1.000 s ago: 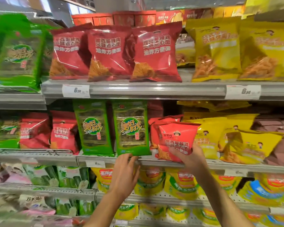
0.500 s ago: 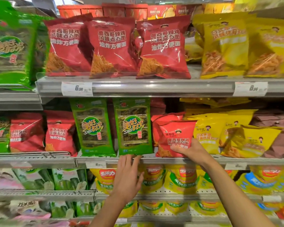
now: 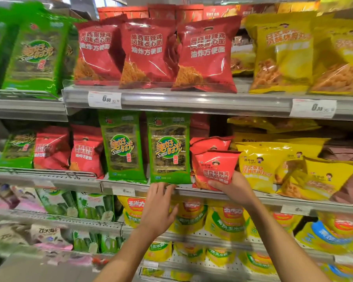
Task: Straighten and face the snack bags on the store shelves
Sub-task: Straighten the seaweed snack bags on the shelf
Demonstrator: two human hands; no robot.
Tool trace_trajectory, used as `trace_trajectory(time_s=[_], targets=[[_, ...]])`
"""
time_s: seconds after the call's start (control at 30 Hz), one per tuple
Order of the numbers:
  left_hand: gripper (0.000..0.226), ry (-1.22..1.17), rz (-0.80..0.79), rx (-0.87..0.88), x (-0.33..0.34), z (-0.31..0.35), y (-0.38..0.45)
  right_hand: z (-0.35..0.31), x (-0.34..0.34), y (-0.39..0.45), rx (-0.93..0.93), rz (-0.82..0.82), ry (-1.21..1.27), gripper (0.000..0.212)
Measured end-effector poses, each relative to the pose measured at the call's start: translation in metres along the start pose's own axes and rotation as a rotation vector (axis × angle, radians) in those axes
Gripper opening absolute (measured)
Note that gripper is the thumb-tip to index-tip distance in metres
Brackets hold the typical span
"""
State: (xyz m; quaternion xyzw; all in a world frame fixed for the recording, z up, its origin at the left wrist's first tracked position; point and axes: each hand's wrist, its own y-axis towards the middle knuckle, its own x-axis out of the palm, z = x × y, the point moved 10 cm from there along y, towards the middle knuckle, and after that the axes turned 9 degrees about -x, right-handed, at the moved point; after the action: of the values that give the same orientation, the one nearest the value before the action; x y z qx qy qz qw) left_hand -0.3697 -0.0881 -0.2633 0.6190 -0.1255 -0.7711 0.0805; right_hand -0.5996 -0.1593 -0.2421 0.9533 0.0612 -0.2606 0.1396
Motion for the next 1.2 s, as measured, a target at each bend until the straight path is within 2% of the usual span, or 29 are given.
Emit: trace_trajectory(time_s=[0.1, 0.27, 0.37, 0.47, 0.53, 0.63, 0.73, 0.77, 0.9, 1.03, 1.2], targets=[[0.057, -0.005, 0.014, -0.011, 0.001, 0.0, 0.001, 0.001, -0.006, -0.005, -0.001, 0.048, -0.111, 0.047], [0.054, -0.039, 0.067, 0.005, 0.004, 0.0, 0.001, 0.002, -0.02, -0.031, 0.041, 0.173, -0.104, 0.059], [0.052, -0.1, 0.081, 0.038, 0.004, -0.004, 0.001, -0.011, -0.034, -0.059, -0.005, 0.389, -0.12, 0.053], [0.05, -0.186, 0.067, 0.103, 0.002, -0.009, -0.001, -0.037, -0.036, -0.088, -0.064, 0.676, -0.203, 0.029], [0.047, -0.264, 0.056, 0.156, -0.004, -0.017, -0.002, -0.055, -0.018, -0.095, -0.106, 0.754, -0.206, 0.028], [0.039, -0.339, 0.075, 0.177, -0.018, -0.043, -0.003, -0.074, 0.027, -0.082, -0.127, 0.72, -0.156, 0.031], [0.032, -0.398, 0.124, 0.183, -0.036, -0.081, -0.003, -0.094, 0.067, -0.061, -0.144, 0.671, -0.135, 0.019], [0.03, -0.408, 0.139, 0.193, -0.042, -0.094, -0.004, -0.099, 0.078, -0.054, -0.128, 0.658, -0.134, 0.021], [0.026, -0.432, 0.187, 0.208, -0.064, -0.139, -0.005, -0.111, 0.106, -0.02, -0.037, 0.588, -0.236, 0.057], [0.025, -0.484, 0.181, 0.159, -0.077, -0.177, -0.002, -0.11, 0.113, 0.008, 0.031, 0.567, -0.289, 0.08], [0.028, -0.524, 0.221, 0.088, -0.094, -0.215, -0.005, -0.088, 0.106, 0.021, 0.162, 0.577, -0.21, 0.098]])
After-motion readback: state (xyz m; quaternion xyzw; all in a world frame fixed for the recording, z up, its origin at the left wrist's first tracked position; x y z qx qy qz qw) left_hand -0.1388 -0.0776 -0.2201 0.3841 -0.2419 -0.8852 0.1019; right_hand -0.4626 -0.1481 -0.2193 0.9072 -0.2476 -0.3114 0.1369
